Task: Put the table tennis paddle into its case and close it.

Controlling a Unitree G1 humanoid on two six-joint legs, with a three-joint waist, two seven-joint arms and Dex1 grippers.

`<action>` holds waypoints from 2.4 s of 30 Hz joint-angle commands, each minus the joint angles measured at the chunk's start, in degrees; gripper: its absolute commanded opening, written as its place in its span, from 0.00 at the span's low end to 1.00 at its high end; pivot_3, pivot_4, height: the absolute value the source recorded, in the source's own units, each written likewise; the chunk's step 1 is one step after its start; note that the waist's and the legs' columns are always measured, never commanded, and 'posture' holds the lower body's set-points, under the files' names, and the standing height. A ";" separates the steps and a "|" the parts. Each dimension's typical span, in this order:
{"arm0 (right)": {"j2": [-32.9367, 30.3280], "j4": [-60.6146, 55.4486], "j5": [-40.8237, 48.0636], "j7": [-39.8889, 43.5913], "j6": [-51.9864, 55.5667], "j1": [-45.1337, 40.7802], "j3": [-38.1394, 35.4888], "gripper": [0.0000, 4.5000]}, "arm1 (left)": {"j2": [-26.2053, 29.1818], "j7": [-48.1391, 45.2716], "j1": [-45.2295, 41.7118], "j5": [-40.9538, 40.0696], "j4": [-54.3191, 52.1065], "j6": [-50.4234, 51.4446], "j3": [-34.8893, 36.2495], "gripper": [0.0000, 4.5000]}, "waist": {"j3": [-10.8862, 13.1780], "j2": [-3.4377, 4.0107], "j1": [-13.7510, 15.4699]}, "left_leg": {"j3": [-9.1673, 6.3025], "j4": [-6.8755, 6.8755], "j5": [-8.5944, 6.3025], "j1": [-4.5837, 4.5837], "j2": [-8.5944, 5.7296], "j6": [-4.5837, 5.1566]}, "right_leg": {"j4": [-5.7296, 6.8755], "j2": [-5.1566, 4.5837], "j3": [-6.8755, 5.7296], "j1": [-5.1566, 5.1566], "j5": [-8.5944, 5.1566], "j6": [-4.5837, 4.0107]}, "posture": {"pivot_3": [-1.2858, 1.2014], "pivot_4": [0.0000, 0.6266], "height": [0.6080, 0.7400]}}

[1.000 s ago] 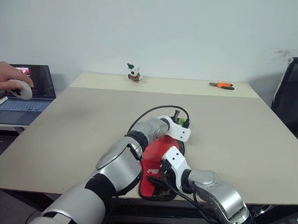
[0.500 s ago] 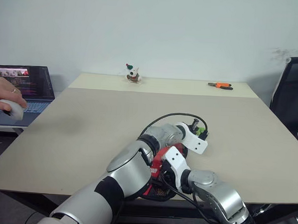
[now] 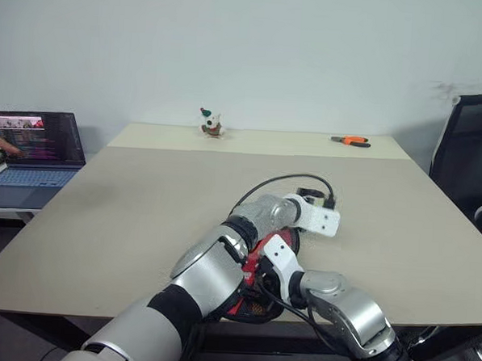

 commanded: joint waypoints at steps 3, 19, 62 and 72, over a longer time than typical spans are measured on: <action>-0.08 7.15 0.80 2.56 1.66 0.50 1.79 1.00 | 4.50 -8.00 0.31 -8.17 -2.75 2.98 7.49 0.80 | -0.02 0.00 -0.15 | -0.07 0.02 0.00 0.03 0.00 0.00 | 0.02 0.02 -0.05 0.06 0.00 0.00 | 0.52 0.24 1.00; -6.65 1.32 7.02 12.94 -3.08 -3.03 -5.80 1.00 | 19.90 -44.60 26.96 -38.07 -33.91 20.99 24.33 0.80 | 0.03 0.02 -0.48 | -0.25 -0.01 0.00 -0.19 0.06 0.00 | -0.05 -0.12 -0.11 -0.06 0.16 -0.33 | 0.52 0.24 1.00; -17.35 27.70 -13.19 8.56 -38.11 -11.22 -9.04 1.00 | 24.10 -32.21 41.40 -44.87 -58.56 34.35 19.01 0.80 | 0.36 -0.01 0.65 | -0.05 -0.06 0.00 -0.15 0.10 0.01 | -0.10 -0.12 0.02 -0.10 0.12 -0.42 | 0.52 0.24 1.00; -11.69 33.25 -16.43 6.00 -43.43 -14.57 -9.53 1.00 | 24.39 -31.61 42.80 -45.03 -59.80 34.59 19.31 0.80 | 0.39 0.01 0.47 | -0.06 -0.07 0.00 -0.12 0.13 0.00 | -0.07 -0.10 0.04 -0.10 0.13 -0.43 | 0.52 0.24 1.00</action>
